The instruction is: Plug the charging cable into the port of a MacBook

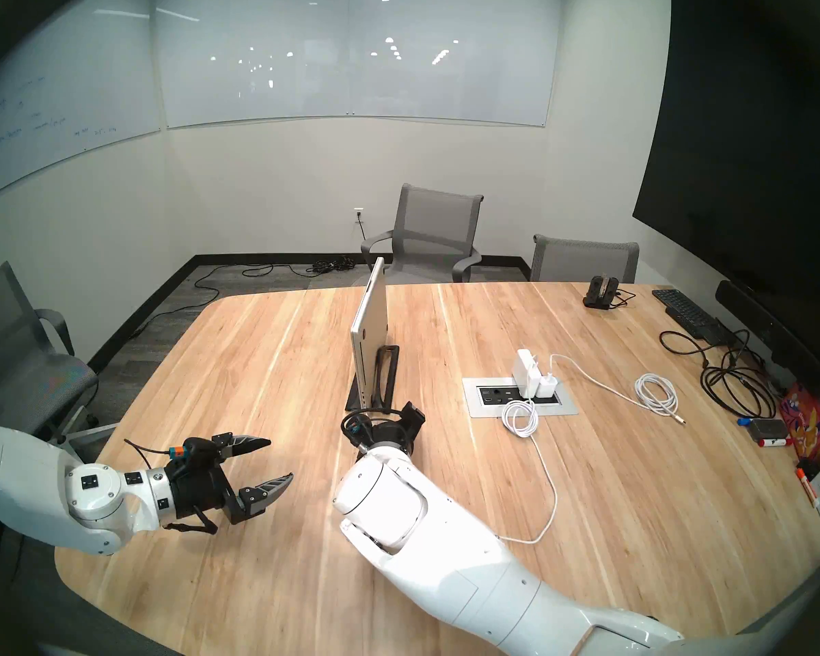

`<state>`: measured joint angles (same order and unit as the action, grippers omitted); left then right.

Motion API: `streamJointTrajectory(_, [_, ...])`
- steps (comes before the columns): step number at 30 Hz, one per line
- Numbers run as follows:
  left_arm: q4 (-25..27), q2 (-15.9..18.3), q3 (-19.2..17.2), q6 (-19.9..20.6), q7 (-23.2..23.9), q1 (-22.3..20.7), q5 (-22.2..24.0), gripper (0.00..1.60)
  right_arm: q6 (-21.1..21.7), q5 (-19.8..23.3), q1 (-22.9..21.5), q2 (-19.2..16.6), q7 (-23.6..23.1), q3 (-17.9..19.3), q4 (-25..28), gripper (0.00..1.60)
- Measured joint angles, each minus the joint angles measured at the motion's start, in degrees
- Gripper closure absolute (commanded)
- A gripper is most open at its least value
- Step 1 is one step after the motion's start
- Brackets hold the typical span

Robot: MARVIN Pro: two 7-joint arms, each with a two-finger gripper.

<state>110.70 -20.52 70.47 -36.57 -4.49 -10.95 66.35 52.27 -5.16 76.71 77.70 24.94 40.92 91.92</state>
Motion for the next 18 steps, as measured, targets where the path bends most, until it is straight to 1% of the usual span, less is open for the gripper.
streamJointTrajectory(3, [0.0, 0.0, 0.0, 0.0, 0.0, 0.0, 0.0, 0.0, 0.2, 1.1, 0.9, -1.3, -1.3, 0.8, 2.2, 0.0])
streamJointTrajectory(7, [0.0, 0.0, 0.0, 0.0, 0.0, 0.0, 0.0, 0.0, -0.5, 3.9, 2.6, -2.7, -3.1, 3.1, 5.2, 0.0])
streamJointTrajectory(11, [0.0, 0.0, 0.0, 0.0, 0.0, 0.0, 0.0, 0.0, -1.4, 7.1, 4.3, -3.9, -4.9, 6.2, 8.1, 0.0])
streamJointTrajectory(18, [0.0, 0.0, 0.0, 0.0, 0.0, 0.0, 0.0, 0.0, -3.1, 13.9, 7.7, -5.9, -8.4, 13.1, 13.3, 0.0])
